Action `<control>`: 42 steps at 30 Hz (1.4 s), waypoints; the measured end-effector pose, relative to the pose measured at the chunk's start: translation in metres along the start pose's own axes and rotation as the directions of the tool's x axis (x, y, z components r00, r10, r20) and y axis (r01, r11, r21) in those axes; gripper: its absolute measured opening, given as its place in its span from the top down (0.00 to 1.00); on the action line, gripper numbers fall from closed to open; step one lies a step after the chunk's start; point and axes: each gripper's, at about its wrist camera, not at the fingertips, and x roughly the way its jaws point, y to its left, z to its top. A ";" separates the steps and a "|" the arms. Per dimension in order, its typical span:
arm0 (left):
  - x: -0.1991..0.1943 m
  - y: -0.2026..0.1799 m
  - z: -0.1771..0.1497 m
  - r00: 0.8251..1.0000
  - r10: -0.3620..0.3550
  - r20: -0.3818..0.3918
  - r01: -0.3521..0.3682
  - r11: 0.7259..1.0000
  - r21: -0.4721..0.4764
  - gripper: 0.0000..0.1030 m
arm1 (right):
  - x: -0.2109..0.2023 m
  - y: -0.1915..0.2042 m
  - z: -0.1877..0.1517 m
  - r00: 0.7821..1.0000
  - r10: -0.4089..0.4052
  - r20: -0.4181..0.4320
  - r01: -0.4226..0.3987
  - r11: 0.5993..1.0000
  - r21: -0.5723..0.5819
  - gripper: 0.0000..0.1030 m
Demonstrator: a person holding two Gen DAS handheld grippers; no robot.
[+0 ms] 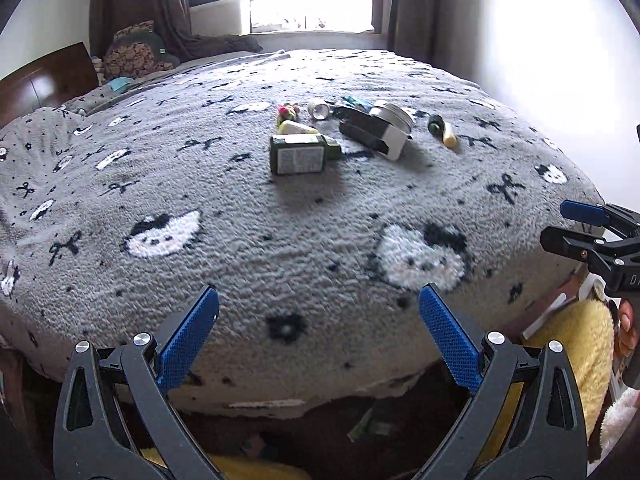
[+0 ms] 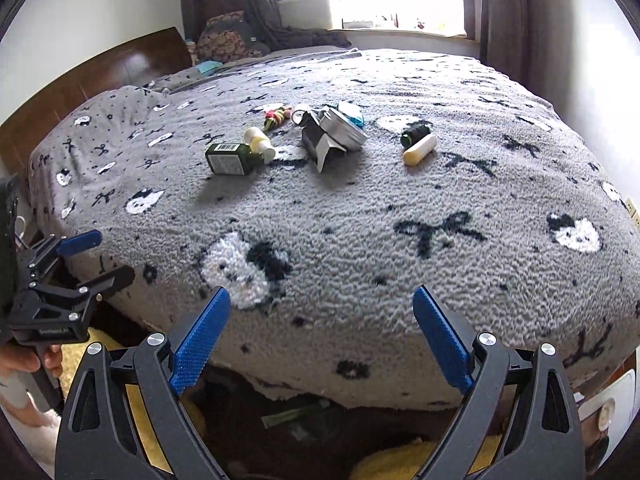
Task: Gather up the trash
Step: 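Raise both tools back over the bed and grasp the small olive-green bottle with the left tool, then grasp the black box with the right tool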
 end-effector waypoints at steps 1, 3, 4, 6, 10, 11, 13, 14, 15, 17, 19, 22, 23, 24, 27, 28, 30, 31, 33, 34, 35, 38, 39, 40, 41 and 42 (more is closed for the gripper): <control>0.001 0.003 0.003 1.000 0.001 0.002 -0.001 1.000 -0.003 0.08 | 0.002 -0.001 0.003 1.000 -0.004 0.000 0.004 1.000 0.000 0.10; 0.006 0.008 0.008 1.000 0.003 0.003 -0.003 1.000 -0.011 0.08 | 0.008 -0.003 0.009 1.000 -0.004 -0.002 0.004 1.000 0.003 0.10; 0.009 0.010 0.010 1.000 0.006 0.002 -0.006 1.000 -0.015 0.08 | 0.012 -0.005 0.012 1.000 -0.007 -0.004 0.007 1.000 0.007 0.10; 0.017 0.015 0.015 1.000 0.013 -0.003 -0.013 1.000 -0.022 0.08 | 0.020 -0.009 0.018 1.000 -0.016 -0.010 0.016 1.000 0.018 0.10; 0.038 0.023 0.026 0.999 0.024 -0.022 -0.024 0.999 -0.032 0.08 | 0.039 -0.017 0.030 0.999 -0.033 -0.025 0.034 0.999 0.031 0.10; 0.044 0.024 0.028 0.999 0.028 -0.027 -0.028 0.999 -0.032 0.08 | 0.044 -0.019 0.033 0.999 -0.038 -0.028 0.039 0.999 0.034 0.10; 0.056 0.026 0.033 0.999 0.035 -0.035 -0.036 0.999 -0.030 0.08 | 0.056 -0.023 0.040 0.998 -0.044 -0.034 0.046 0.998 0.045 0.10; 0.062 0.028 0.036 0.999 0.037 -0.040 -0.038 0.999 -0.033 0.08 | 0.063 -0.024 0.044 0.998 -0.048 -0.039 0.050 0.997 0.050 0.10; 0.067 0.029 0.039 0.998 0.038 -0.045 -0.040 0.999 -0.036 0.08 | 0.068 -0.026 0.047 0.998 -0.052 -0.045 0.054 0.997 0.054 0.10; 0.080 0.031 0.046 0.998 0.042 -0.052 -0.044 0.998 -0.044 0.08 | 0.080 -0.028 0.054 0.997 -0.052 -0.053 0.055 0.997 0.057 0.10; 0.092 0.032 0.054 0.997 0.043 -0.056 -0.046 0.998 -0.047 0.08 | 0.091 -0.029 0.060 0.997 -0.053 -0.059 0.057 0.997 0.058 0.10; 0.106 0.032 0.068 0.998 0.043 -0.052 -0.046 0.997 -0.059 0.08 | 0.106 -0.029 0.069 0.997 -0.049 -0.066 0.053 0.997 0.059 0.10; 0.111 0.032 0.074 0.998 0.038 -0.049 -0.041 0.997 -0.065 0.08 | 0.111 -0.029 0.071 0.997 -0.048 -0.068 0.052 0.997 0.058 0.10; 0.115 0.030 0.079 0.998 0.032 -0.049 -0.035 0.997 -0.068 0.08 | 0.115 -0.029 0.074 0.997 -0.045 -0.068 0.049 0.997 0.055 0.10; 0.130 0.024 0.092 0.999 0.016 -0.052 -0.019 0.998 -0.067 0.08 | 0.125 -0.028 0.079 0.997 -0.044 -0.070 0.047 0.998 0.045 0.10; 0.134 0.022 0.095 0.998 0.014 -0.055 -0.018 0.998 -0.065 0.08 | 0.127 -0.029 0.081 0.997 -0.041 -0.069 0.044 0.998 0.043 0.10; 0.143 0.017 0.102 0.998 0.009 -0.058 -0.012 0.998 -0.058 0.08 | 0.130 -0.030 0.083 0.997 -0.040 -0.069 0.043 0.998 0.043 0.10; 0.147 0.014 0.105 0.998 0.009 -0.060 -0.012 0.998 -0.054 0.08 | 0.131 -0.031 0.083 0.997 -0.039 -0.068 0.042 0.998 0.043 0.10; 0.158 0.010 0.111 0.998 0.014 -0.068 -0.017 0.999 -0.049 0.08 | 0.133 -0.033 0.083 0.997 -0.041 -0.068 0.044 0.998 0.042 0.10; 0.162 0.009 0.113 0.997 0.014 -0.073 -0.018 0.999 -0.047 0.08 | 0.133 -0.034 0.083 0.997 -0.041 -0.067 0.044 0.998 0.042 0.10; 0.168 0.008 0.116 0.997 0.017 -0.079 -0.021 0.999 -0.046 0.08 | 0.134 -0.035 0.084 0.997 -0.041 -0.067 0.044 0.998 0.042 0.10; 0.179 0.008 0.120 0.996 0.029 -0.086 -0.033 0.998 -0.051 0.09 | 0.137 -0.036 0.086 0.997 -0.037 -0.065 0.040 0.998 0.046 0.10; 0.180 0.010 0.120 0.996 0.032 -0.083 -0.037 0.998 -0.054 0.15 | 0.138 -0.036 0.087 0.997 -0.036 -0.064 0.039 0.998 0.047 0.10; 0.180 0.012 0.121 0.996 0.035 -0.080 -0.039 0.998 -0.054 0.21 | 0.139 -0.036 0.088 0.998 -0.033 -0.062 0.036 0.998 0.047 0.10; 0.181 0.014 0.122 0.996 0.031 -0.080 -0.036 0.998 -0.057 0.21 | 0.141 -0.035 0.090 0.998 -0.030 -0.059 0.033 0.998 0.046 0.10; 0.180 0.016 0.122 0.997 0.024 -0.078 -0.028 0.998 -0.058 0.21 | 0.142 -0.034 0.092 0.998 -0.027 -0.057 0.030 0.999 0.045 0.10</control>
